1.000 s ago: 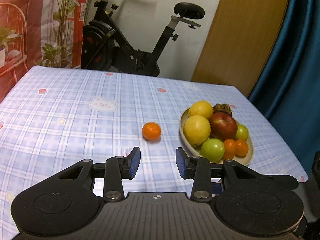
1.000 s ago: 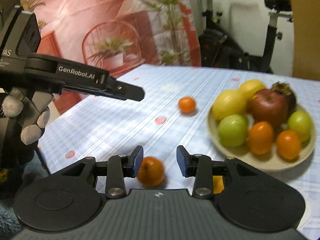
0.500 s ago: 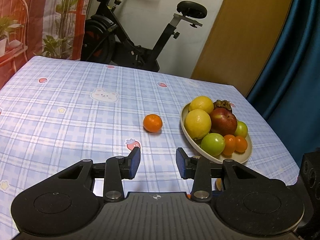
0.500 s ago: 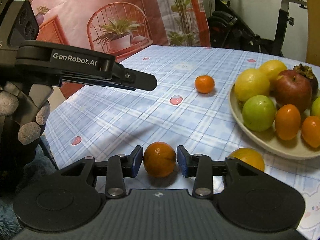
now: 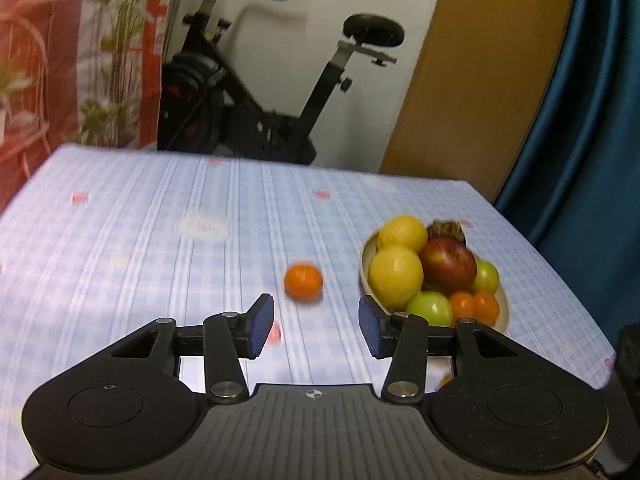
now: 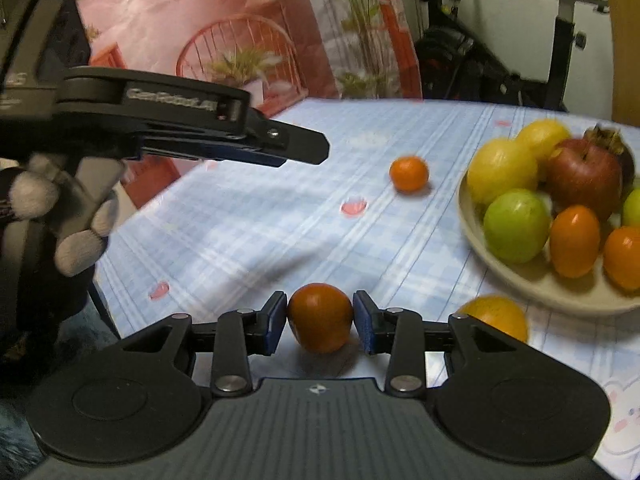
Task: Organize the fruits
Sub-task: 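Move the left gripper to the small tangerine and close on it, then lift the tangerine with the left gripper and carry it over the plate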
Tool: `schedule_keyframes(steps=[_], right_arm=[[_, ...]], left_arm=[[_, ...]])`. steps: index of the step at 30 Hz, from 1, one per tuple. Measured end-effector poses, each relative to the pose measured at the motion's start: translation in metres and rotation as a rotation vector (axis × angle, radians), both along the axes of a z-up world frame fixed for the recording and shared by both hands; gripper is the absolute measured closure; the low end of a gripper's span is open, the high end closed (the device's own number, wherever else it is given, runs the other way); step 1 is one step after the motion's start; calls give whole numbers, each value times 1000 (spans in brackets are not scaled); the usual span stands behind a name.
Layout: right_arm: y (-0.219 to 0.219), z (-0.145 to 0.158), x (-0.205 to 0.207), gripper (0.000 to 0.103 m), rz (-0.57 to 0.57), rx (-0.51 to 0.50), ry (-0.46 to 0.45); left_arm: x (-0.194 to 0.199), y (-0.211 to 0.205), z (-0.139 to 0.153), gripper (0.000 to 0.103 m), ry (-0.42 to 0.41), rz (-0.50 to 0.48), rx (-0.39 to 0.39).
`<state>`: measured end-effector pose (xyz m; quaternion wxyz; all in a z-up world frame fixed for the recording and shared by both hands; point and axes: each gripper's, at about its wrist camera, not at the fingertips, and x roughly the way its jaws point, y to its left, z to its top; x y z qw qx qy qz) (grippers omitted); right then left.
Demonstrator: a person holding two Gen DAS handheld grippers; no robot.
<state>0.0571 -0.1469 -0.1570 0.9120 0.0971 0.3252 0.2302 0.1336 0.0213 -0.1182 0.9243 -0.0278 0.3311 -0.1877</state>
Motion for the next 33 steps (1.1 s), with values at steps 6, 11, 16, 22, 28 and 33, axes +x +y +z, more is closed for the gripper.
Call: schedule_keyframes(steps=[6, 11, 16, 22, 28, 33], right_arm=[[-22, 17, -7, 64, -116, -6, -88], [-47, 27, -12, 83, -233, -13, -145], [-65, 23, -9, 84, -292, -9, -111], [-62, 19, -7, 84, -262, -1, -97], [-50, 14, 1, 81, -206, -17, -75], [-45, 16, 9, 78, -185, -40, -79]], left_arm=[[32, -18, -1, 54, -43, -31, 84], [61, -33, -23, 54, 16, -44, 96], [77, -47, -44, 54, 58, -51, 125], [88, -45, -54, 54, 89, -55, 123], [93, -42, -59, 65, 97, -61, 115], [89, -33, -58, 65, 100, -75, 101]])
